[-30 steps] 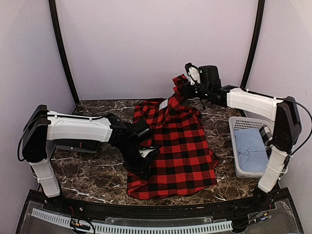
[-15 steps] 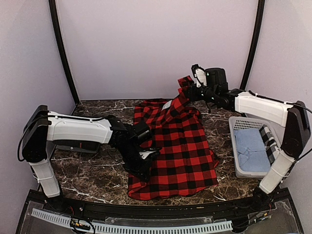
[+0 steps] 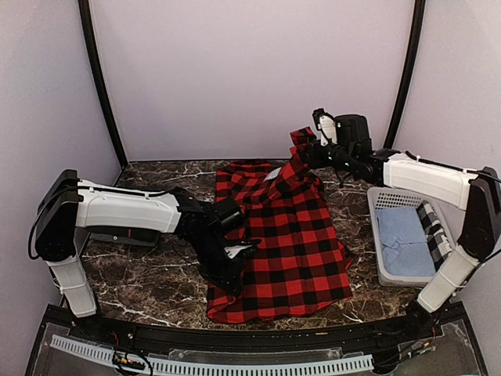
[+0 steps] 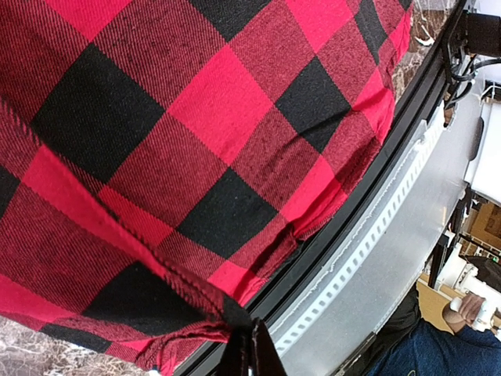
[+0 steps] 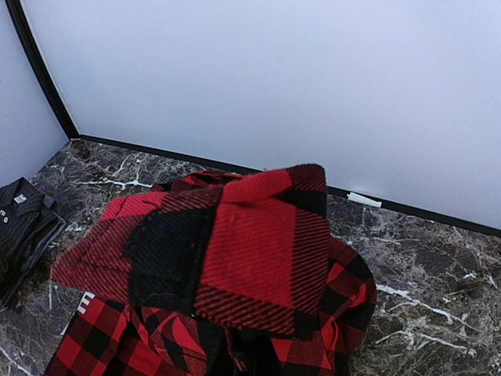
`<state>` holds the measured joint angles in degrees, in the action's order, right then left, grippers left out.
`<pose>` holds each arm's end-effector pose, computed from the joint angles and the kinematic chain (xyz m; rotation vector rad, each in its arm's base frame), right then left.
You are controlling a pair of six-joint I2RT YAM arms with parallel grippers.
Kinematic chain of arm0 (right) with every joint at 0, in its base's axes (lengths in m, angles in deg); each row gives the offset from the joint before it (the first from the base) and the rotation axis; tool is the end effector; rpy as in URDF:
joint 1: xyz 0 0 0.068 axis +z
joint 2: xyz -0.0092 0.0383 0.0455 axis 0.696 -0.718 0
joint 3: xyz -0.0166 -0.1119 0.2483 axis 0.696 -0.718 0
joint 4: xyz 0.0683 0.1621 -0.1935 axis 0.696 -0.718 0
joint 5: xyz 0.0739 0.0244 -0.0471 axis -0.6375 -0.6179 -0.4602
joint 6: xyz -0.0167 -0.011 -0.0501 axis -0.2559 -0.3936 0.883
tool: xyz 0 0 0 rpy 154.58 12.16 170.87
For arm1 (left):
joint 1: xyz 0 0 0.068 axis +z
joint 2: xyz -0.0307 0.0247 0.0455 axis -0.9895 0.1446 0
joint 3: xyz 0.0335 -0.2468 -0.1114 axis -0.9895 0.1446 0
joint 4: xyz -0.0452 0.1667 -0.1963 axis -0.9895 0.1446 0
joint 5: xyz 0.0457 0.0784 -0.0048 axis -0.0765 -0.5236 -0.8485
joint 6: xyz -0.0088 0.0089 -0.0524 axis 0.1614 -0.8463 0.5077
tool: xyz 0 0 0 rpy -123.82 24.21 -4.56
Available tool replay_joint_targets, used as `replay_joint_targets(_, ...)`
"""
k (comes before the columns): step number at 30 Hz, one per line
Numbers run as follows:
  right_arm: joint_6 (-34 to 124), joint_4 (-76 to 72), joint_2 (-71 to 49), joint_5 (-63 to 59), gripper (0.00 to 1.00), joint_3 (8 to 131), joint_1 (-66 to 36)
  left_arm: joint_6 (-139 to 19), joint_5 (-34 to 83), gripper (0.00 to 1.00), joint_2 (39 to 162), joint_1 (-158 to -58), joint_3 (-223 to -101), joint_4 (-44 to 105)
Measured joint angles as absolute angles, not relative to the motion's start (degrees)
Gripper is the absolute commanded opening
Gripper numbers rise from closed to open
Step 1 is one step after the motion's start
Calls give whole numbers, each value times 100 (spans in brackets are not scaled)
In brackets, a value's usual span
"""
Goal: Fold and stack the long sleeve shirts
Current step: Smooth out the flattened shirt at the center of the board.
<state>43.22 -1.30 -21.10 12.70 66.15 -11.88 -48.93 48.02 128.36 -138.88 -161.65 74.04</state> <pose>0.3241 0.1995 0.3200 -0.3112 1.8895 0.3739 0.1753 -0.3062 0.1937 -0.9728 -2.7093 0.9058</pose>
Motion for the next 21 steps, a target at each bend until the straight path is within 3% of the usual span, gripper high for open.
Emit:
replay_joint_targets(6, 4241, -128, -2160, 1154, 0, 6488, -1188, -4986, 4944, 16, 12858, -13892, -16084, 7242)
replay_joint_targets(8, 4197, -128, -2184, 1045, 0, 6451, -1188, -5030, 5006, 31, 12891, -13892, -16073, 7188)
replay_joint_targets(12, 4108, -130, -2223, 699, 0, 6298, -1188, -5113, 5080, 46, 12913, -13896, -16049, 7111)
replay_joint_targets(21, 3941, -174, -2398, -610, 0, 5994, -1186, -4921, 5272, 52, 12751, -13488, -16003, 6801)
